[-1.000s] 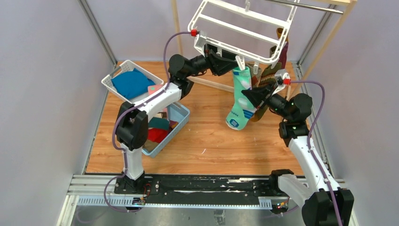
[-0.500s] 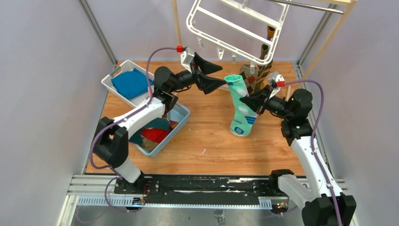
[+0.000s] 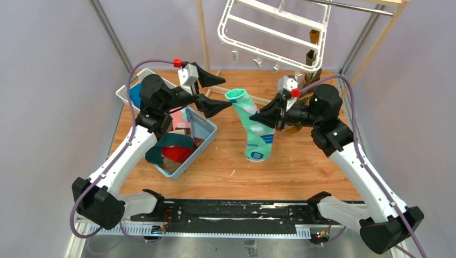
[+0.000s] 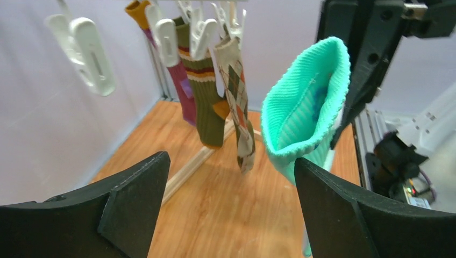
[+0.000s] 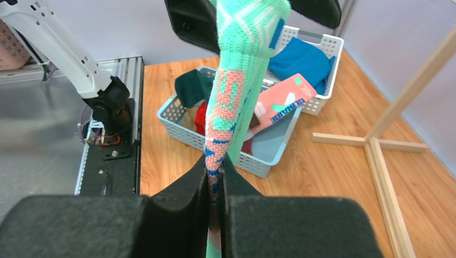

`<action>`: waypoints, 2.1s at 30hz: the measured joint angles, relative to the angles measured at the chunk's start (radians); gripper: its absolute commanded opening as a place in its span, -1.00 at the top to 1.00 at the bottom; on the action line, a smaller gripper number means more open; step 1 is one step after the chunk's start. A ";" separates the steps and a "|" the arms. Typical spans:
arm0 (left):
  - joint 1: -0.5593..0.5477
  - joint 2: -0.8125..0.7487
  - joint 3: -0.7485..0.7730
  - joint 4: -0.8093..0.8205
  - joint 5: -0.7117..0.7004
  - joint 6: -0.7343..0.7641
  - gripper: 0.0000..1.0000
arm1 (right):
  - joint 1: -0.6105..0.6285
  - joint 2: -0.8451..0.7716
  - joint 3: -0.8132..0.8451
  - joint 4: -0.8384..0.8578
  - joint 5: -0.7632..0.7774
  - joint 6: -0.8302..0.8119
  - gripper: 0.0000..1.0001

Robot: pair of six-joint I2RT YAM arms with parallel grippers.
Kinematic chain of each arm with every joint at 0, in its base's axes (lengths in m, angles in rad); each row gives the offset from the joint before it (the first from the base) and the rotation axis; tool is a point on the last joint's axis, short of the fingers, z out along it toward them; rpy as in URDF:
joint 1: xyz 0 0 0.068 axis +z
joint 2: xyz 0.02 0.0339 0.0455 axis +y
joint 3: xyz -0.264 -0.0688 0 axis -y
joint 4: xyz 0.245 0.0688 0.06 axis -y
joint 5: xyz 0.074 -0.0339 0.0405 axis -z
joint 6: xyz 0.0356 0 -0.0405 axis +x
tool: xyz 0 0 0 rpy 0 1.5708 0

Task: Remove the socks clipped to the hanger
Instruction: Place the sock in the bin.

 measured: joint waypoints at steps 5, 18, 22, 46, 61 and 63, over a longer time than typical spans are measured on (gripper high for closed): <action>0.016 -0.005 -0.001 -0.047 0.130 0.033 -0.77 | 0.062 0.093 0.057 0.000 -0.010 0.019 0.87; 0.033 -0.030 -0.004 -0.080 0.219 0.002 1.00 | 0.085 0.193 0.091 0.020 0.013 0.088 -0.02; 0.134 -0.064 0.012 -0.108 0.183 -0.076 1.00 | 0.086 0.166 0.119 -0.045 0.080 0.046 -0.33; 0.288 -0.090 0.138 -1.017 -0.420 0.433 0.89 | -0.164 -0.089 0.192 -0.472 0.379 -0.176 -0.54; 0.288 0.029 -0.083 -0.986 -0.669 0.555 -0.97 | -0.256 -0.112 0.019 -0.385 0.591 -0.235 -0.40; 0.288 0.016 -0.056 -0.985 -0.696 0.560 -1.00 | -0.256 -0.102 0.011 -0.340 0.583 -0.235 -0.39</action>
